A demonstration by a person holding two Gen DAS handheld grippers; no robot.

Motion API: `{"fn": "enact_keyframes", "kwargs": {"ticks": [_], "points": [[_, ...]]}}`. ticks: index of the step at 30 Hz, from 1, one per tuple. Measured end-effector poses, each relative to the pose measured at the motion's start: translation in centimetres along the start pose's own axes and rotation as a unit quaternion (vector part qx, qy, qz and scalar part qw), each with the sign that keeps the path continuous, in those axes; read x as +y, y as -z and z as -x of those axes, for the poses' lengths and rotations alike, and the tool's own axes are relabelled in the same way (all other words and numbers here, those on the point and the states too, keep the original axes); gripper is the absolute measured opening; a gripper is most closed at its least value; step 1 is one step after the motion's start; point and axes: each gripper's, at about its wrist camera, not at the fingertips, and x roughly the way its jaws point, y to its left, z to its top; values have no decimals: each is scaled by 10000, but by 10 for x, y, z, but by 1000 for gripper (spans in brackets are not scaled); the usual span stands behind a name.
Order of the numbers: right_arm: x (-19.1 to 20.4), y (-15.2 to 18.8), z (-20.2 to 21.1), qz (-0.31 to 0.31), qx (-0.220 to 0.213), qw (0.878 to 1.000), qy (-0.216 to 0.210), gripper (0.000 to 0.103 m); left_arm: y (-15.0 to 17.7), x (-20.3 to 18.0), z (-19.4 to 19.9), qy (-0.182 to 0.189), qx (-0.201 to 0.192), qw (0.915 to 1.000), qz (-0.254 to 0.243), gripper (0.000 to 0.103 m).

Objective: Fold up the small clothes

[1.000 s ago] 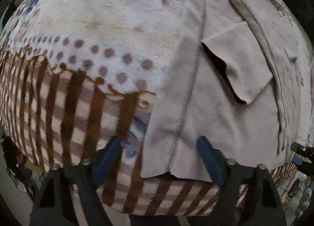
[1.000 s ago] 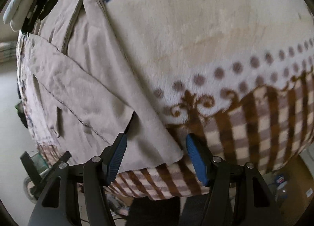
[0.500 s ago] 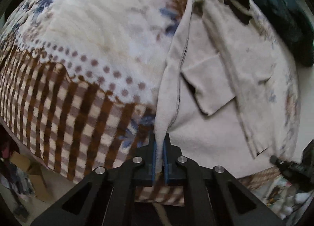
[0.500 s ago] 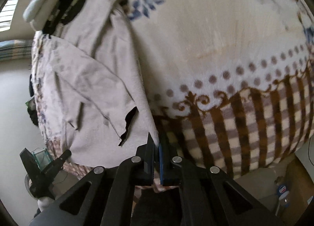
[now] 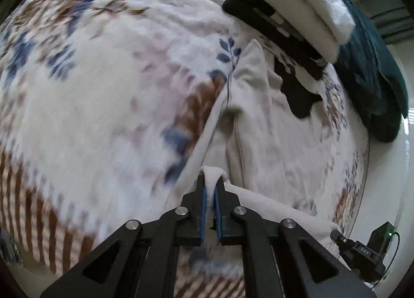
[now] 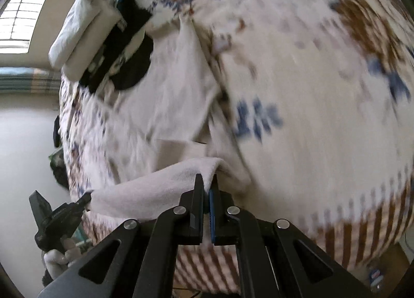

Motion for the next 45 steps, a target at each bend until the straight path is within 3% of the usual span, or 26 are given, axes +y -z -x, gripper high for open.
{"fn": "enact_keyframes", "kwargs": {"ticks": [2,4,6,8,10,11,12,17,20,23,26,28,29,30,32,39,45], "points": [[5,-27,-16,-105,-95,9999,46,4,-24,-2,-28,3,166,9999,-17,4],[9,-48,-31,-196,-157,9997,72,4,-41,3,-46,233,288,9991,212,7],[9,-70,-48,-358,-63,9993,-100,5,-55,14,-56,614,417,9958,545,9],[5,-85,-54,-593,-130,9972,-426,6,-67,24,-50,840,279,9931,768,14],[4,-90,-50,-645,-228,9955,-653,23,-76,35,-37,1045,71,9906,881,24],[3,-91,-45,-639,-329,9950,-697,40,-76,39,-31,1077,1,9902,888,30],[3,-90,-38,-556,-431,9955,-628,44,-75,42,-25,1107,-54,9904,831,34],[9,-77,-33,57,-404,9991,58,44,-62,29,-23,351,70,9991,-230,36],[11,-73,-47,333,-236,9986,351,44,-53,13,-42,96,290,9964,-792,36],[13,-78,-62,377,-182,9981,444,44,-55,1,-60,21,378,9942,-1002,36],[20,-88,-79,414,-210,9978,470,44,-65,-13,-74,-51,299,9928,-1163,35],[26,-92,-85,466,-282,9974,465,21,-69,-19,-77,-165,129,9909,-1332,26],[30,-93,-87,498,-336,9968,533,7,-70,-22,-79,-163,63,9893,-1446,8],[34,-94,-89,527,-354,9963,583,5,-70,-25,-81,-245,52,9878,-1536,6],[40,-95,-88,546,-457,9952,670,4,-71,-31,-83,-372,-53,9852,-1670,5],[47,-96,-64,394,-968,9915,775,4,-72,-11,-65,-417,-154,9880,-1478,4],[42,-106,-76,269,-940,9883,1168,3,-79,-13,-86,-468,42,9888,-1418,5]]}}
